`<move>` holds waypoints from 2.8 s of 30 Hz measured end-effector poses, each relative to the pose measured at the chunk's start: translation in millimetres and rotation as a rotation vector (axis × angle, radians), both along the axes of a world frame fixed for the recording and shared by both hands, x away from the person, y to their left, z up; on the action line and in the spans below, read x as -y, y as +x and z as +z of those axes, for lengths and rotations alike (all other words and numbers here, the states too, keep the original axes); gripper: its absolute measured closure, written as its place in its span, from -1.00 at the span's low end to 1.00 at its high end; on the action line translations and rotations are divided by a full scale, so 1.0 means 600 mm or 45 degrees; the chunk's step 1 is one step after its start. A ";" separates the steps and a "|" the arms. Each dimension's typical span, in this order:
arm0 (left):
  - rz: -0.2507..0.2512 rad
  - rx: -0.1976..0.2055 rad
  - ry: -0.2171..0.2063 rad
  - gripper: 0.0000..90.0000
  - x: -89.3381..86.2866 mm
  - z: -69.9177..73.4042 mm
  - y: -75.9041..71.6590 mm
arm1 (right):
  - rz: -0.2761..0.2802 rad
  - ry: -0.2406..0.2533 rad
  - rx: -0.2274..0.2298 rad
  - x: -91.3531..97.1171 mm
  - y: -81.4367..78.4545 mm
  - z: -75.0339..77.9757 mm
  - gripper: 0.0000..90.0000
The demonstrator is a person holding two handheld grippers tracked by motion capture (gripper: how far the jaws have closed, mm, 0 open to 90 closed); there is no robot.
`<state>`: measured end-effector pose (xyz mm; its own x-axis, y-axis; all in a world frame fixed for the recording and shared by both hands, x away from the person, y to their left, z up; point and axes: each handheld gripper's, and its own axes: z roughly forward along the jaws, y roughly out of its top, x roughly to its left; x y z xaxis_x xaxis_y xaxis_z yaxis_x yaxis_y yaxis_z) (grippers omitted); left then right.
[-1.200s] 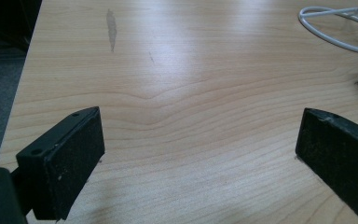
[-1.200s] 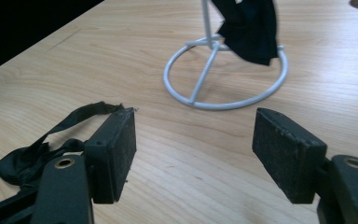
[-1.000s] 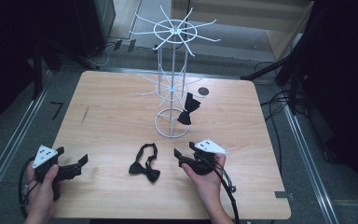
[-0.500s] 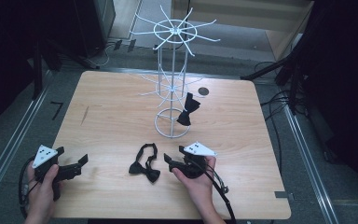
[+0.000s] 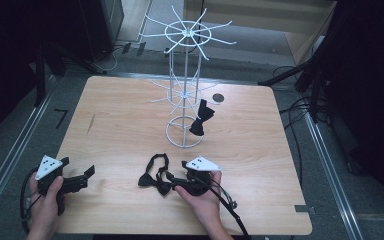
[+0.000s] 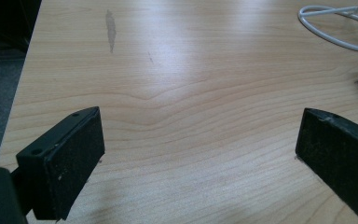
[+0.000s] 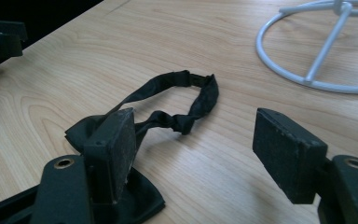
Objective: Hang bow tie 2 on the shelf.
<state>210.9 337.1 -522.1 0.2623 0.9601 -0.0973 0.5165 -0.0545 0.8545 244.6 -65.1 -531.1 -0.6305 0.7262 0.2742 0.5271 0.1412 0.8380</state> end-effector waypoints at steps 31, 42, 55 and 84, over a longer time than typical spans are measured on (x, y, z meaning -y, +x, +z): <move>-0.006 -0.007 -0.006 -0.97 0.002 0.000 -0.001 | -0.097 -0.185 -0.092 -0.075 0.015 -0.018 0.01; -0.007 -0.007 -0.011 -0.97 0.002 0.000 0.000 | -0.068 -0.204 -0.125 -0.020 0.022 -0.017 0.95; -0.006 -0.003 -0.008 -0.97 0.002 0.000 0.000 | -0.129 -0.121 0.124 0.032 0.007 0.025 1.00; -0.006 -0.002 -0.011 -0.97 0.001 0.000 0.000 | -0.149 -0.042 0.360 0.082 -0.008 0.100 1.00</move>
<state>211.0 336.2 -522.3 0.2669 0.9579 -0.1059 0.5177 -0.0499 0.8541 239.5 -114.3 -471.2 -0.5899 0.8040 0.0746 0.2878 0.1230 0.9498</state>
